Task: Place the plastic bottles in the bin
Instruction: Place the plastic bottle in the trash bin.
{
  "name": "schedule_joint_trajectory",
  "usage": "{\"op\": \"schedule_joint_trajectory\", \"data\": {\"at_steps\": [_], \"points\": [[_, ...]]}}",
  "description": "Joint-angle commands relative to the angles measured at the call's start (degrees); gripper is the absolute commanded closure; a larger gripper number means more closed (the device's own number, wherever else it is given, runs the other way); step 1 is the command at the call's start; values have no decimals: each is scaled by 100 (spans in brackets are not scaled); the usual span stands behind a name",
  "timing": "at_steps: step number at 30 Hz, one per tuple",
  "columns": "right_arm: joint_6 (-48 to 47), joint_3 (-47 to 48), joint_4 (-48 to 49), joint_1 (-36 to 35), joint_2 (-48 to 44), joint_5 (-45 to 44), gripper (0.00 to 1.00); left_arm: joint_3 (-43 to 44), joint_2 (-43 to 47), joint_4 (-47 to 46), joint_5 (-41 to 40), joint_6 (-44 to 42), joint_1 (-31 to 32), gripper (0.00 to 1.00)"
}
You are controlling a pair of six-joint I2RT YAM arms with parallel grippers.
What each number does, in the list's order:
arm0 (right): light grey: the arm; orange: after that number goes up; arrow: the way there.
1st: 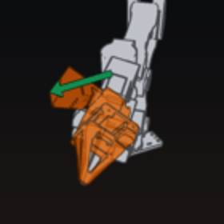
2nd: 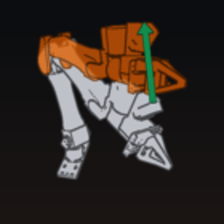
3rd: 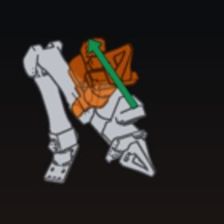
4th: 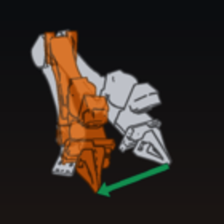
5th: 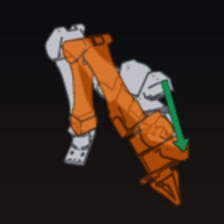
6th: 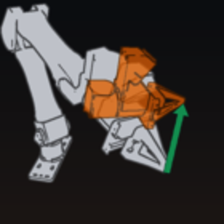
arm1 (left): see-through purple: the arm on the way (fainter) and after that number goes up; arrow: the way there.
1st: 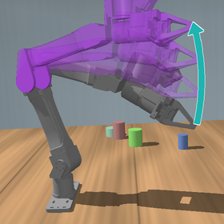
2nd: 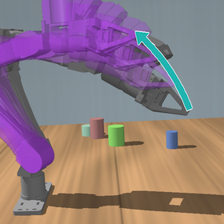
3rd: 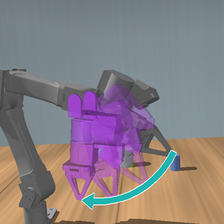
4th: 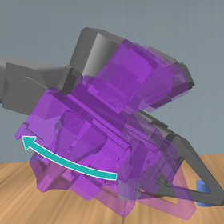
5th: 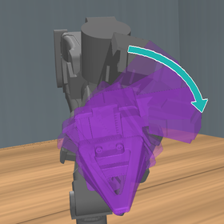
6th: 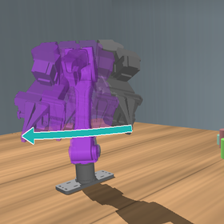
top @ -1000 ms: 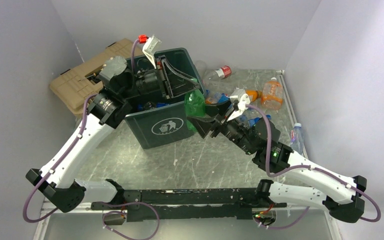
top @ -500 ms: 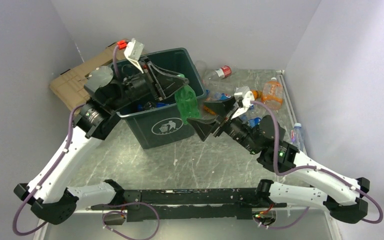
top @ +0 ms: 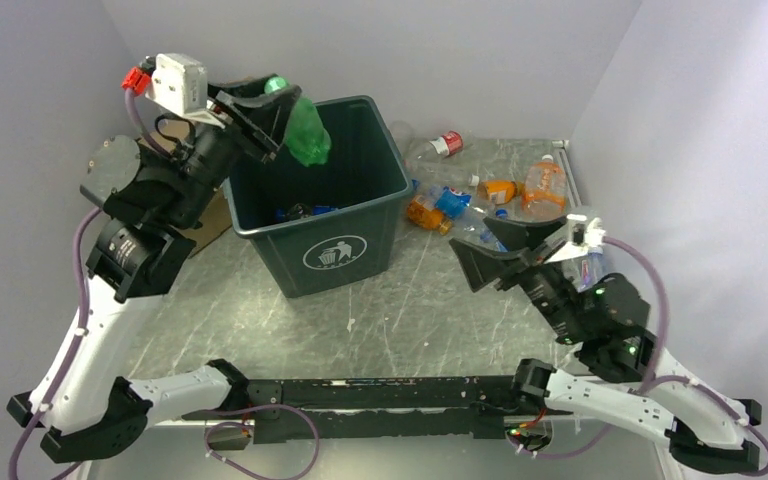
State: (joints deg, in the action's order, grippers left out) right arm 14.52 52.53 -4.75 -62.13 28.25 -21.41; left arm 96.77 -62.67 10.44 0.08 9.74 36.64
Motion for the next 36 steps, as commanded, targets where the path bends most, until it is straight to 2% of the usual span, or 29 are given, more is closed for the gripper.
{"op": "schedule_joint_trajectory", "data": {"at_steps": [1,6,11,13,17,19,24,30,31,32,33,34,35,36], "points": [[442,-659,-785,-27,103,-1416,0,559,-529,464,-922,-1692,18,100],[1342,-1074,-1657,-22,634,-2443,1,585,-1004,672,-1394,-2237,17,100],[1843,-1586,-1640,-20,849,-2342,1,487,-1515,660,-1596,-2374,-11,100],[2022,-1759,-1559,-22,842,-2259,1,447,-1650,660,-1559,-2140,-115,100],[2524,-1932,-1730,-19,791,-2297,1,266,-1808,725,-832,-796,-785,100],[2768,-1956,-1864,-22,758,-2242,1,244,-1906,771,-656,-391,-988,100],[3179,-1851,-2079,-19,833,-1816,1,377,-2137,990,-528,-85,-1112,100],[3582,-1159,-2825,-19,1077,-2024,1,627,-2399,1272,-415,175,-1116,100],[3664,-1063,-2940,-19,1089,-2040,1,709,-2460,1378,-324,181,-1116,88],[3715,-982,-2984,-19,1099,-2042,1,808,-2531,1519,-271,197,-1115,64],[3742,-913,-3024,-19,1102,-2038,1,988,-2613,1656,-271,257,-1115,33],[3787,-855,-3076,-20,1108,-2049,1,1100,-2676,1780,-308,315,-1115,14],[3854,-796,-3147,-19,1119,-2070,1,1181,-2714,1836,-325,371,-1115,2],[3930,-734,-3225,-21,1128,-2114,1,1220,-2723,1854,-348,423,-1115,1]]}}
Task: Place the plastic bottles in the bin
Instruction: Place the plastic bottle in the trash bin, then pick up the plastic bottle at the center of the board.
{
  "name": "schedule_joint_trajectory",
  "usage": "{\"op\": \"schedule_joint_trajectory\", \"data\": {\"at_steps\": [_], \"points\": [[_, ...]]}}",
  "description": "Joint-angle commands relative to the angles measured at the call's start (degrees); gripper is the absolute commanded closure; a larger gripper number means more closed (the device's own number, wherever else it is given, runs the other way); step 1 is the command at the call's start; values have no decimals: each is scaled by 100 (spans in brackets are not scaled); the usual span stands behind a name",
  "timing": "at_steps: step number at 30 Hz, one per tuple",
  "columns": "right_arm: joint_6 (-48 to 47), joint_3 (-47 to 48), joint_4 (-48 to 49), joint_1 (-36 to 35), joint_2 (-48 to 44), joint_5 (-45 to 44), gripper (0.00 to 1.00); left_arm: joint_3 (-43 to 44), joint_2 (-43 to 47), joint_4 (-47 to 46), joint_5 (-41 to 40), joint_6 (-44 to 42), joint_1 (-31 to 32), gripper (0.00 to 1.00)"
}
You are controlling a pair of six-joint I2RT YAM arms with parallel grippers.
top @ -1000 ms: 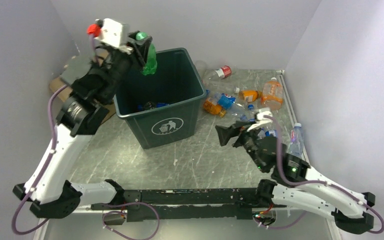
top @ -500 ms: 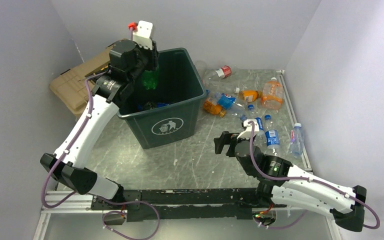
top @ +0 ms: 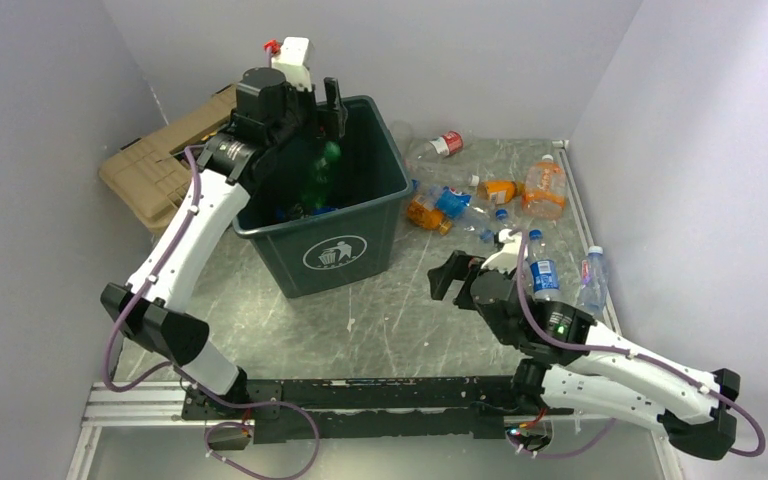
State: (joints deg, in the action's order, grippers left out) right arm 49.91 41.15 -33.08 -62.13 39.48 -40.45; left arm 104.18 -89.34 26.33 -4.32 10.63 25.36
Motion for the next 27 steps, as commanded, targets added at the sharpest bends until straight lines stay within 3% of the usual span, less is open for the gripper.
{"op": "schedule_joint_trajectory", "data": {"at_steps": [1,8,16,21,27], "points": [[487,468,-484,-19,6,-259,1,511,-41,268,131,397,12,1],[878,768,-926,-19,-108,-714,1,439,905,-47,602,812,12,0],[553,712,-736,76,70,-1073,1,-1890,3172,-665,795,977,12,1],[218,872,-570,1170,645,-144,1,-2713,4292,-457,759,1051,12,1],[-365,1178,-257,2726,772,438,1,-2744,4879,-50,694,940,12,1]]}}
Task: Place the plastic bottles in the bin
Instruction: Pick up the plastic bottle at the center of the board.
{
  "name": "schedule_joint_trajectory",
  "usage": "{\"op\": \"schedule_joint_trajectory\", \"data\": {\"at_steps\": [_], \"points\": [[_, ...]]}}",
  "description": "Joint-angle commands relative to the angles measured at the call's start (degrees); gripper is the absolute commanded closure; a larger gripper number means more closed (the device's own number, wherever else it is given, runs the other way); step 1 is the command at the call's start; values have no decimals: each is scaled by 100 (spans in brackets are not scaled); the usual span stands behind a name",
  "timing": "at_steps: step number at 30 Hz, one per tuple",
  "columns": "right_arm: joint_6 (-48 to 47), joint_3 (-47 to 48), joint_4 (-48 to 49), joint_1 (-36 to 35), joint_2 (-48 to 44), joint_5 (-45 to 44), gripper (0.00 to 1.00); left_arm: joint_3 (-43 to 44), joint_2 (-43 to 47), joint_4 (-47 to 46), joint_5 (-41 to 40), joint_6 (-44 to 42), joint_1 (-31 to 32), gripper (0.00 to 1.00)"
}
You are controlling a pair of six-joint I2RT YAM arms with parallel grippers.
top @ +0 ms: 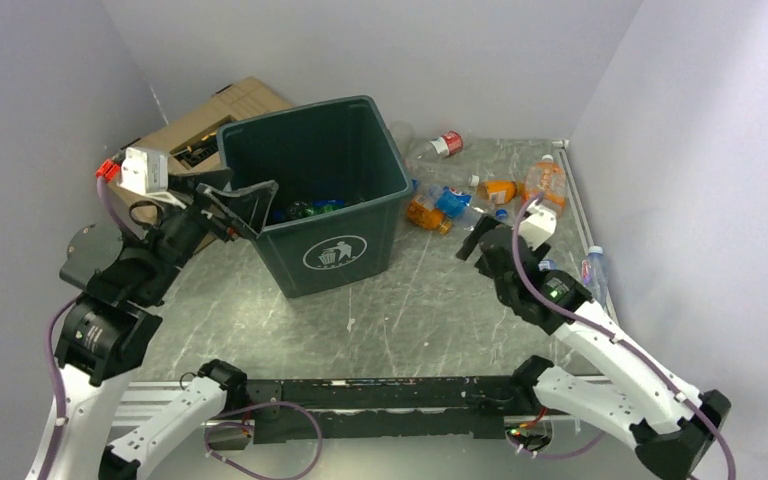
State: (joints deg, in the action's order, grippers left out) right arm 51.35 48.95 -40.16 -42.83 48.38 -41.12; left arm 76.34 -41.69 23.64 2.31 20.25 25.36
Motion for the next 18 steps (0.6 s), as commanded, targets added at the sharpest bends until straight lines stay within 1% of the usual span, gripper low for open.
{"op": "schedule_joint_trajectory", "data": {"at_steps": [1,7,9,13,18], "points": [[-591,385,533,1061,-106,715,1,58,146,311,56,-29,12,1],[-793,186,763,2756,362,2068,1,-205,448,615,272,151,11,1],[-861,60,942,3153,527,2360,1,-197,561,739,262,168,12,1],[-970,-341,1417,3667,727,2793,2,-77,772,1075,138,156,12,2],[-1118,-734,1820,3894,928,2843,2,21,1070,1254,99,138,12,2]]}}
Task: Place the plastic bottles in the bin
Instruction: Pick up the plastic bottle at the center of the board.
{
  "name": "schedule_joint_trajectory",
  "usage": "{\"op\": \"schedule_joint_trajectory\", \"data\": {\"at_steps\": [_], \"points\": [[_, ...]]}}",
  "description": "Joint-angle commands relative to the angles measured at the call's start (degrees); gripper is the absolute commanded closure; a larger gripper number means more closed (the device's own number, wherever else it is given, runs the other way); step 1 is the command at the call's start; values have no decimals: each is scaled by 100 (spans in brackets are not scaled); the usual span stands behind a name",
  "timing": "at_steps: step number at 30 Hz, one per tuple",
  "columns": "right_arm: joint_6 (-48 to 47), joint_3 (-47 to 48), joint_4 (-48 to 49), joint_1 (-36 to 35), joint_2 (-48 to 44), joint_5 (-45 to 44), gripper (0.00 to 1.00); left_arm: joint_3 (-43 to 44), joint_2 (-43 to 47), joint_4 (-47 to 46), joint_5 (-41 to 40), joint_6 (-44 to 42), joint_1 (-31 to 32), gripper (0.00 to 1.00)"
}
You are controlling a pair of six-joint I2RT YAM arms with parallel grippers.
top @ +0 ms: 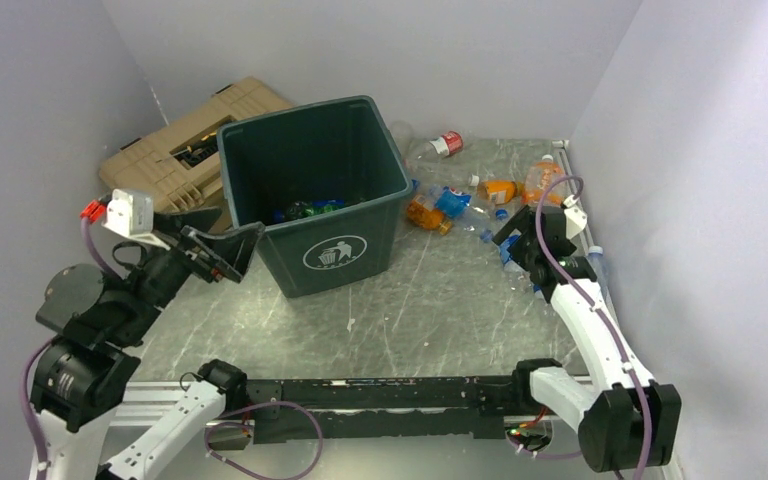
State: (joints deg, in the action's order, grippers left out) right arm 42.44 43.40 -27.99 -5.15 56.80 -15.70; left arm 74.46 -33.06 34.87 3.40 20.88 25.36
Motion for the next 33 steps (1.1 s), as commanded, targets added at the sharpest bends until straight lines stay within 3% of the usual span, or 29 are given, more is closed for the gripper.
{"op": "schedule_joint_trajectory", "data": {"at_steps": [1,9,14,19,26,33], "points": [[-267,-201,624,161,140,275,2,223,253,141,-35,61,12,2],[-119,-368,851,399,113,-88,3,467,303,612,-256,153,12,4],[530,-827,1185,400,-273,-4,5,-12,573,281,-325,596,12,5],[308,-1009,993,400,-380,-442,4,-43,540,184,-183,839,12,6],[11,-1015,1099,383,-24,-761,3,-331,625,108,-94,988,6,6],[-54,-1218,1634,355,870,-188,4,-395,628,183,-68,971,12,6]]}}
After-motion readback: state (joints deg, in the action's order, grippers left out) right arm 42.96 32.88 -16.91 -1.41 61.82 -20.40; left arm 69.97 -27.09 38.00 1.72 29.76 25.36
